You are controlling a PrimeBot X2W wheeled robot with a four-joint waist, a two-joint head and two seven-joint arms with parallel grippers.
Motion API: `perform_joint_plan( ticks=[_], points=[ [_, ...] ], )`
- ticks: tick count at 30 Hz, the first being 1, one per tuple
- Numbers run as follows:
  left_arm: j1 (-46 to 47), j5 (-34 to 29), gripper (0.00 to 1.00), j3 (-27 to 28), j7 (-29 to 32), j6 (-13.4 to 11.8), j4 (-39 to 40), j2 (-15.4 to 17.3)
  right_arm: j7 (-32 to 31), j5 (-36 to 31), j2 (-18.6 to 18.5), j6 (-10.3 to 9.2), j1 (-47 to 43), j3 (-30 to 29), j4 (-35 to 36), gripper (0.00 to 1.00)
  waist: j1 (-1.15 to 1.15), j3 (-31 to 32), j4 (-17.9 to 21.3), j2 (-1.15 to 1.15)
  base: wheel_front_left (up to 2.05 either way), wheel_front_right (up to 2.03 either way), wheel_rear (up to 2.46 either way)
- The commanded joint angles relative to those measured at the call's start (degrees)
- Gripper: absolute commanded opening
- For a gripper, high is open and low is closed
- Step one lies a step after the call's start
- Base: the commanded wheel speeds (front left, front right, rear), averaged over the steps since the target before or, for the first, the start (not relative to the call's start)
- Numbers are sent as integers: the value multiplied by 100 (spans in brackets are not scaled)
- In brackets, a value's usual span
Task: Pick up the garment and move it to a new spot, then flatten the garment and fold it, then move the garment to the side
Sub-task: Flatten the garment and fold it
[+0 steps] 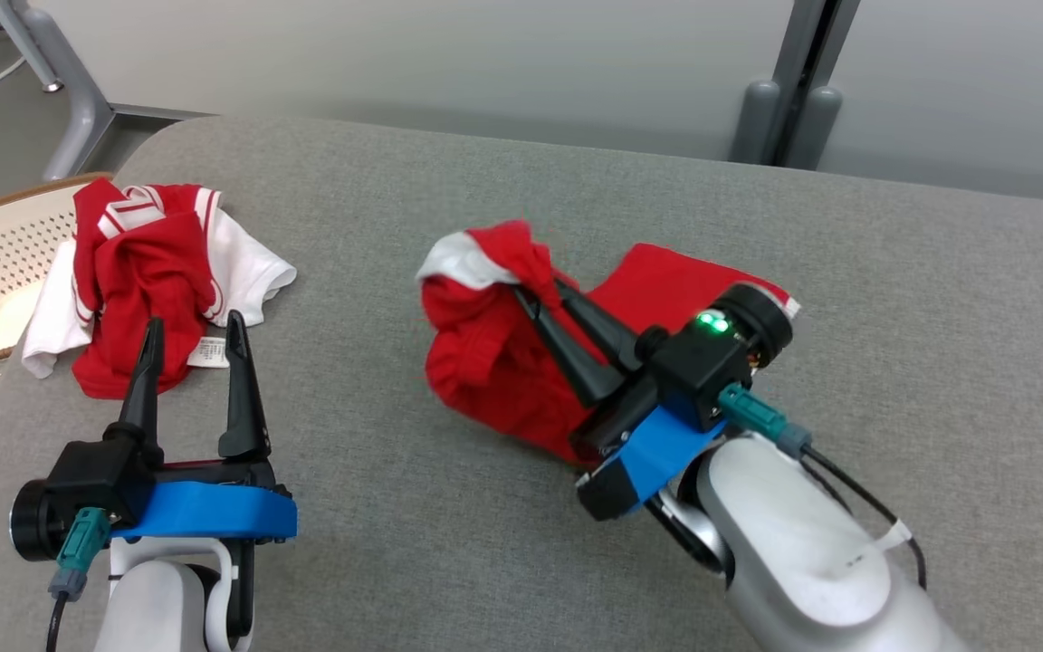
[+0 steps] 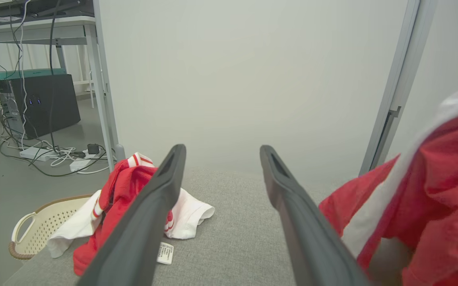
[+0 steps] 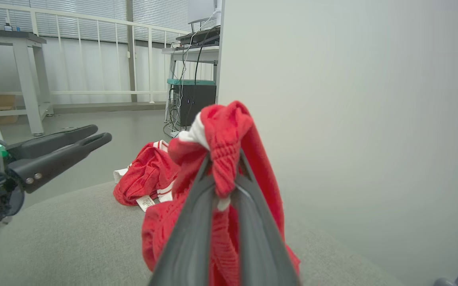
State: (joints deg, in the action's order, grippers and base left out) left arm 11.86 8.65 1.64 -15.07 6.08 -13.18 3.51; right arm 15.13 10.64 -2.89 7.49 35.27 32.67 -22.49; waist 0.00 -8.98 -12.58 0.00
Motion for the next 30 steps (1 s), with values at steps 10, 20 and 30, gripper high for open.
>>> perform_joint_plan(
  ticks=[10,20,30],
  points=[
    [-104,-11,100,-29,-15,48,-56,-21,3,23,-469,1,-1568,-354,110,0,0,177,642,0,0,0,0],
    [-71,-64,100,-179,-15,83,-89,-35,3,-117,-1010,1,-2528,-2106,-224,0,0,167,1058,0,0,0,0],
    [-150,-45,100,-142,-15,109,-171,-31,3,-236,-695,1,-2465,-3042,-251,100,0,256,1174,0,0,0,0]
  ],
)
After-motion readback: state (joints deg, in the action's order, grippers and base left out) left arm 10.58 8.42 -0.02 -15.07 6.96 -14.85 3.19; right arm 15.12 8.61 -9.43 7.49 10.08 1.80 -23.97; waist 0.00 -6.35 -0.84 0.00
